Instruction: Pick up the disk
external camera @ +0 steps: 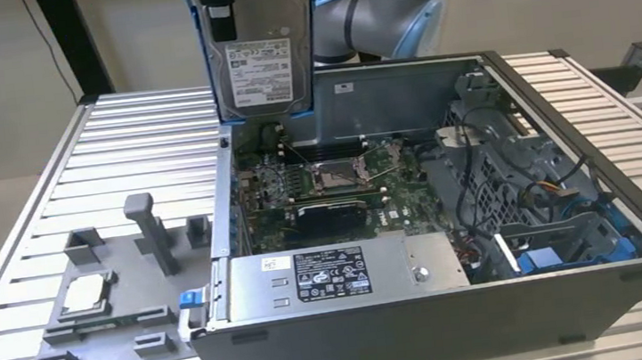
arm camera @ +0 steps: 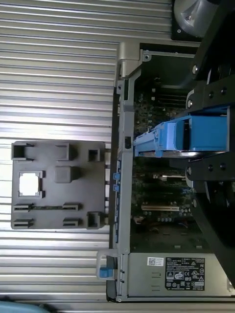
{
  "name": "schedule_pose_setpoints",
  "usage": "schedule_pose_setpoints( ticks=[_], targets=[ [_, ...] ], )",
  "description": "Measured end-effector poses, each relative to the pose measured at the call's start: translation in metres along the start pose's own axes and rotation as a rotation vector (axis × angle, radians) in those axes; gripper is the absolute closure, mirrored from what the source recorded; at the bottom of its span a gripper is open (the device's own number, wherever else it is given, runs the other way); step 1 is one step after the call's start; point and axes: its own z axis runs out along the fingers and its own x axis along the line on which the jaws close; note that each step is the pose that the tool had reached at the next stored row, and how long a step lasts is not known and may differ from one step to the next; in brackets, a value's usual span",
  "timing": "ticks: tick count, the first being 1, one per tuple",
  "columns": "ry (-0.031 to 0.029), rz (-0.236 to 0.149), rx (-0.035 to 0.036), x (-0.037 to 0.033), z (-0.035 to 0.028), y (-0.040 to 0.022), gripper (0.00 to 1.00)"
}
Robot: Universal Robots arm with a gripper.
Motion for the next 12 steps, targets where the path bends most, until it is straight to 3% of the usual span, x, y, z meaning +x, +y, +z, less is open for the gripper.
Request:
schedule_pose_setpoints(
  ticks=[12],
  targets=[
    [0.0003, 0.0, -0.0002, 0.005, -0.0008, -0.0182, 1.0]
  ],
)
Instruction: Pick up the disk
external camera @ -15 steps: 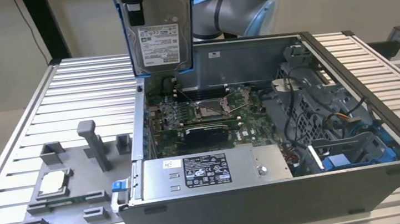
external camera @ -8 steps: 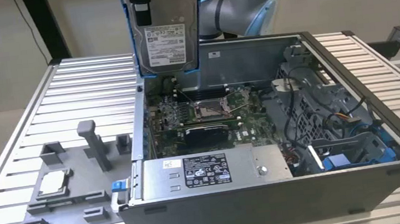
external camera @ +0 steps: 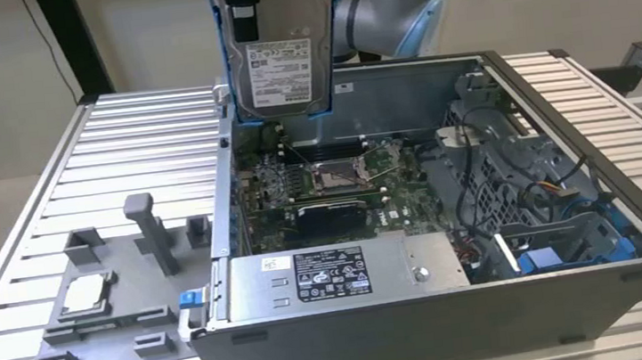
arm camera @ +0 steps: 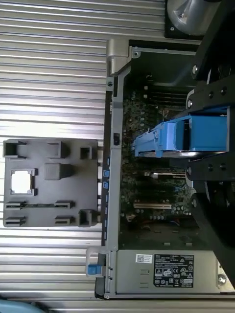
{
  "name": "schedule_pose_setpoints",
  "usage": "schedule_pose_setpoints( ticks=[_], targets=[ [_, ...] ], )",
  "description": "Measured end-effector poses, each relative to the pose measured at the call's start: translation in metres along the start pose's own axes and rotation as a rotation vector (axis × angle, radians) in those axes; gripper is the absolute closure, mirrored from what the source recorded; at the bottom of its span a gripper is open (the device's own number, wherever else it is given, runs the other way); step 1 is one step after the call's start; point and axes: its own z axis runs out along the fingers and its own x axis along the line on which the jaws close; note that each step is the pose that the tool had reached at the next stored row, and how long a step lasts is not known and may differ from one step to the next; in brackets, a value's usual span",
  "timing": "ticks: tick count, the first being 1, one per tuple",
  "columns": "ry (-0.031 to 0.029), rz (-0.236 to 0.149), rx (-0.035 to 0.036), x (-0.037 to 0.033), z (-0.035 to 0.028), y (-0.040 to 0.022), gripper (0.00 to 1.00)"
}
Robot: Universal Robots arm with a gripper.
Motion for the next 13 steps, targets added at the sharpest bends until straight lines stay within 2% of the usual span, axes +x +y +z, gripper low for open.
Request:
schedule_pose_setpoints(
  ticks=[13],
  targets=[
    [0.0011, 0.0, 0.0, 0.0028, -0.0006, -0.0145, 1.0]
  ],
)
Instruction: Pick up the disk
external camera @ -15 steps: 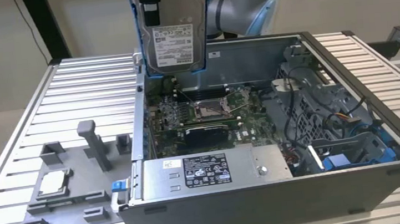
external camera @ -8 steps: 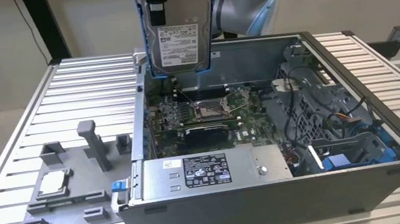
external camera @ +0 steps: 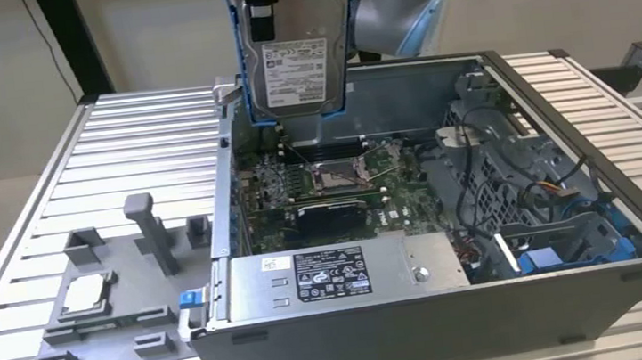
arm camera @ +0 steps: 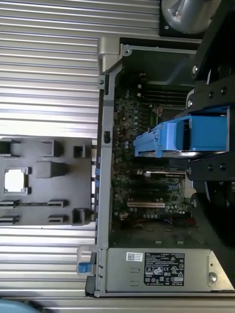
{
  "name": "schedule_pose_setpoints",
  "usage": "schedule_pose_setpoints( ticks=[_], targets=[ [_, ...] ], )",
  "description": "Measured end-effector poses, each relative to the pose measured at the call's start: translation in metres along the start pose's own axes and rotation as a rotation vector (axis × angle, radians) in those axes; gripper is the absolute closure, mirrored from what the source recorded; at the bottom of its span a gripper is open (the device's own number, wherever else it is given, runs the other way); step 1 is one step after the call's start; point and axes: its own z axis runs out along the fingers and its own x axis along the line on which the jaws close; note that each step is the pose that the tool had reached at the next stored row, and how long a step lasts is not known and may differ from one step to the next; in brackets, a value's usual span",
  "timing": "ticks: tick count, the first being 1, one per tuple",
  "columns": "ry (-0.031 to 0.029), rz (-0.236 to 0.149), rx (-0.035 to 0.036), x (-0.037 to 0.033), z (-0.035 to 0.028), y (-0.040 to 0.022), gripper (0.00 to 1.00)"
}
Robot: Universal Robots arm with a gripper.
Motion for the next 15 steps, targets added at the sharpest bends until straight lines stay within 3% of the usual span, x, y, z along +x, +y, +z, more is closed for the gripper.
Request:
schedule_pose_setpoints(
  ticks=[5, 15],
  targets=[
    [0.0001, 0.0, 0.0, 0.0033, -0.0004, -0.0068, 1.0],
    [0.0001, 0.0, -0.0002, 0.0174, -0.0019, -0.0308, 1.0]
  ],
)
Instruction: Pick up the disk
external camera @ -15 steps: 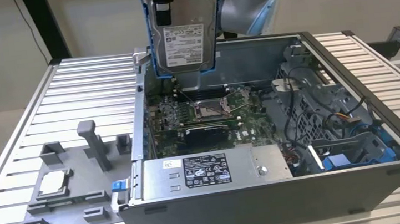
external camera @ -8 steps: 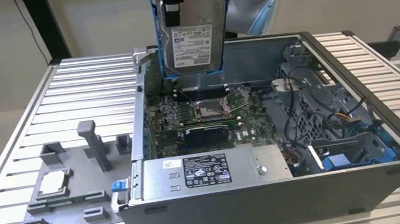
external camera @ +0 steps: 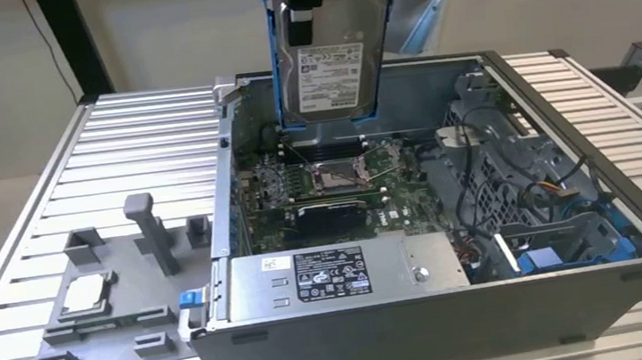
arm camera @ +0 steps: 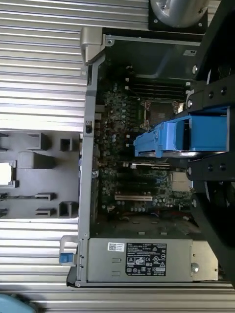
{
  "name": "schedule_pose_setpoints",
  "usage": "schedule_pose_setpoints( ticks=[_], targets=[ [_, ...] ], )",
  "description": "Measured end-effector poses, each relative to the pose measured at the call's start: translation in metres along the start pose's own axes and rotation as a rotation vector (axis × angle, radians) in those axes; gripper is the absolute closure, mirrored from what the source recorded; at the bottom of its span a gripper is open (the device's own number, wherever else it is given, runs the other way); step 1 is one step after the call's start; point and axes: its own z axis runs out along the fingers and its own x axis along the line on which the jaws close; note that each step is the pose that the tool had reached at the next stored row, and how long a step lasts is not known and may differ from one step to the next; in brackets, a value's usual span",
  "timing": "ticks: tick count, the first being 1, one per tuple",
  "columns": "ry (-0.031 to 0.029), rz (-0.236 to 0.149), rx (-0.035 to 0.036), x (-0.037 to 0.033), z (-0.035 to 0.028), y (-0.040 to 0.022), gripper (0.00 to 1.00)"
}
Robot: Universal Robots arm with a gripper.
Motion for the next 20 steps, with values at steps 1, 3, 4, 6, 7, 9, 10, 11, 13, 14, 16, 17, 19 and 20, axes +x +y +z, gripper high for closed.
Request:
schedule_pose_setpoints(
  ticks=[1, 3, 4, 6, 7, 9, 10, 11, 13, 14, 16, 17, 19, 20],
  targets=[
    [0.0, 0.0, 0.0, 0.0013, -0.0001, -0.0024, 1.0],
    [-0.0001, 0.0, 0.0, 0.0039, -0.0004, -0.0069, 1.0],
    [-0.0001, 0.0, -0.0001, 0.0052, -0.0005, -0.0092, 1.0],
    [-0.0001, 0.0, -0.0001, 0.0075, -0.0007, -0.0134, 1.0],
    [0.0, 0.0, -0.0001, 0.0086, -0.0009, -0.0154, 1.0],
    [-0.0001, 0.0, 0.0, 0.0109, -0.001, -0.0194, 1.0],
    [0.0, 0.0, -0.0001, 0.0119, -0.0012, -0.0213, 1.0],
    [0.0, 0.0, -0.0001, 0.0129, -0.0013, -0.0232, 1.0],
    [-0.0001, 0.0, -0.0001, 0.0152, -0.0015, -0.0272, 1.0],
    [0.0, 0.0, -0.0001, 0.0162, -0.0017, -0.0291, 1.0],
    [0.0, 0.0, -0.0001, 0.0185, -0.0019, -0.0328, 1.0],
    [-0.0001, 0.0, -0.0001, 0.0197, -0.002, -0.0348, 1.0],
    [0.0, 0.0, -0.0001, 0.0219, -0.0023, -0.0385, 1.0],
    [0.0, 0.0, -0.0001, 0.0231, -0.0024, -0.0403, 1.0]
  ],
)
